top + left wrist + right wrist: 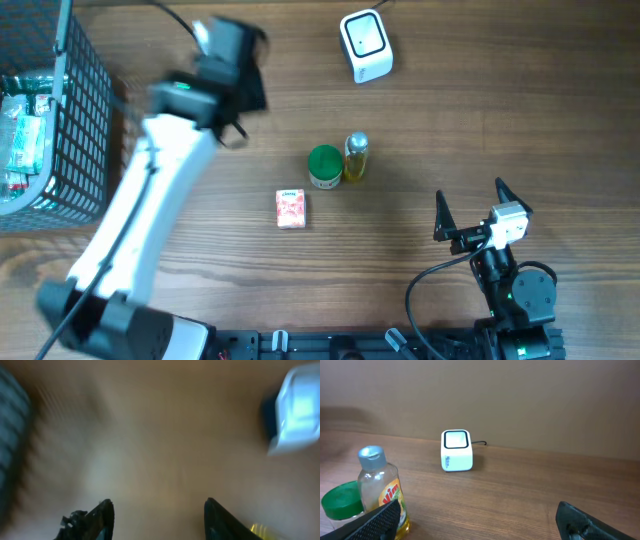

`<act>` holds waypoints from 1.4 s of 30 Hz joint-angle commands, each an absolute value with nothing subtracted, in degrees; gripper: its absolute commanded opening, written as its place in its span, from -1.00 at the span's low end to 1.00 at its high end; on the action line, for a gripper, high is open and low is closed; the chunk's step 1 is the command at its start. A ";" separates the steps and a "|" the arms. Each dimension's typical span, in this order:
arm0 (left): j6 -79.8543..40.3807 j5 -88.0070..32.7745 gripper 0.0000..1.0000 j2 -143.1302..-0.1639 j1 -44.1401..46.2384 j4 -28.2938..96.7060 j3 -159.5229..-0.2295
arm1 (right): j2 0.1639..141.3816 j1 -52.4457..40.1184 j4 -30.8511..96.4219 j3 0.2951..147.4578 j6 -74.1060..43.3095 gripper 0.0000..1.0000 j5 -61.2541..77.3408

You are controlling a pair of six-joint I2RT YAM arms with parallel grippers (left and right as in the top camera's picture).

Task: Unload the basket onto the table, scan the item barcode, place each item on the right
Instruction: 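Release the Kleenex pack left of the jar and withdraw the left gripper, then reach the left gripper into the basket and grasp the green glove pack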

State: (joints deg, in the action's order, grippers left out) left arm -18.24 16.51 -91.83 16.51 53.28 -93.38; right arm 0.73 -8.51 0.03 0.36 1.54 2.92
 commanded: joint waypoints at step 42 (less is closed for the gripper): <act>25.10 -1.52 1.00 -123.63 -42.41 46.39 -107.46 | 0.54 -8.27 -0.14 0.30 1.43 1.00 2.37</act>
State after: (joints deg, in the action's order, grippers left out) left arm 20.71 -0.34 -119.24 -42.13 47.27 -107.77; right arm 0.73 -8.51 0.01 0.36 1.54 2.90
